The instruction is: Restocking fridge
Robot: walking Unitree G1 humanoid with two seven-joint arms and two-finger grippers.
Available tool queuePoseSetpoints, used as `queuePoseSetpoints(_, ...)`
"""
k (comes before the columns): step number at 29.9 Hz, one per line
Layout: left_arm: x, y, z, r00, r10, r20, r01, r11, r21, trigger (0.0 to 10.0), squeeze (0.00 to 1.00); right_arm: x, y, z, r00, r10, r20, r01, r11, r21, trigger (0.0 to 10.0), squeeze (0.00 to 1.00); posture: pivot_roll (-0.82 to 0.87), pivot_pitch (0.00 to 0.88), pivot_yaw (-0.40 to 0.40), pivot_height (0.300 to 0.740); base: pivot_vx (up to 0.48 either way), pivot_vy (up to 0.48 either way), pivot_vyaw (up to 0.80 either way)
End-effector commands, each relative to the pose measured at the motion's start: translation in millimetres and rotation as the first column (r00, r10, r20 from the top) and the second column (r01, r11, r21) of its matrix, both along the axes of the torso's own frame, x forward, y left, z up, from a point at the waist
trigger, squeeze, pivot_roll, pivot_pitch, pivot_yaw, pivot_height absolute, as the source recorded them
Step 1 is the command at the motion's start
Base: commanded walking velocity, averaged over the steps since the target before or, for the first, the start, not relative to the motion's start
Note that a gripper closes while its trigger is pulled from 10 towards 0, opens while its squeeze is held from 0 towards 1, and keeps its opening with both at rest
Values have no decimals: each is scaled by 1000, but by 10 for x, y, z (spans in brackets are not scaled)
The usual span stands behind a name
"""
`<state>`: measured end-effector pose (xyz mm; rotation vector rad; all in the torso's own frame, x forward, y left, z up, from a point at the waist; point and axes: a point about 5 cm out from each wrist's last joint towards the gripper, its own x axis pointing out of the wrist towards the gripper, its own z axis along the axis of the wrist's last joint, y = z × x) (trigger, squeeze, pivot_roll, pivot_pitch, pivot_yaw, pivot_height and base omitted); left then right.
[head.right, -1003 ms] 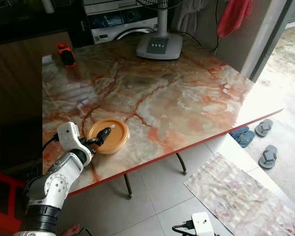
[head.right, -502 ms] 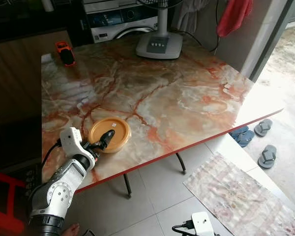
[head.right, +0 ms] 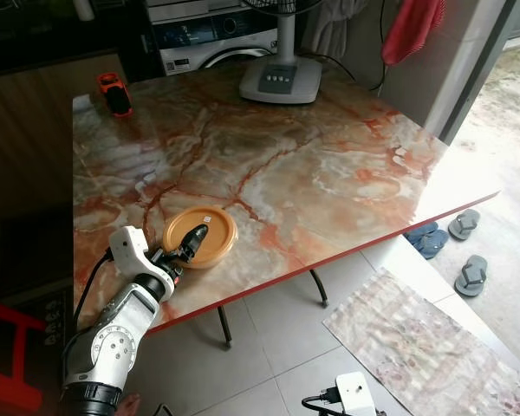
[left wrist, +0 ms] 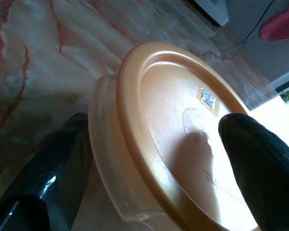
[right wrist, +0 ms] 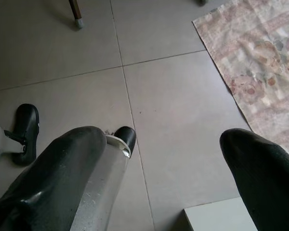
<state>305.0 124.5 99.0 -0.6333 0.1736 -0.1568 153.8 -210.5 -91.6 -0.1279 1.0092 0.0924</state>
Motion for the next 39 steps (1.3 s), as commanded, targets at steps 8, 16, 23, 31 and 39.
queuePoseSetpoints(8,52,65,-96,1000,20,-8,-20,1000,23,10000,0,-26,21,-13,999,31,-10,-31,1000,0,10000,0,-27,67,18,740,0,0,0)
queuePoseSetpoints(16,102,-42,-143,999,-15,-34,17,998,60,10000,0,-29,14,-12,999,41,-12,-41,999,-5,10000,0,-32,62,14,740,0,0,0)
queuePoseSetpoints(23,175,-77,-128,999,-12,-51,19,991,135,10000,0,-33,15,-14,999,49,-15,-49,999,-7,10000,0,-34,59,18,740,0,0,0)
queuePoseSetpoints(31,173,-85,-208,997,-30,-76,48,966,255,0,0,-29,25,-14,998,66,-17,-66,998,-10,10000,0,-31,63,19,740,0,0,0)
queuePoseSetpoints(39,174,-75,-205,997,-29,-72,47,963,266,0,0,-27,32,-15,995,92,-23,-93,996,-18,10000,0,-28,67,20,740,0,0,0)
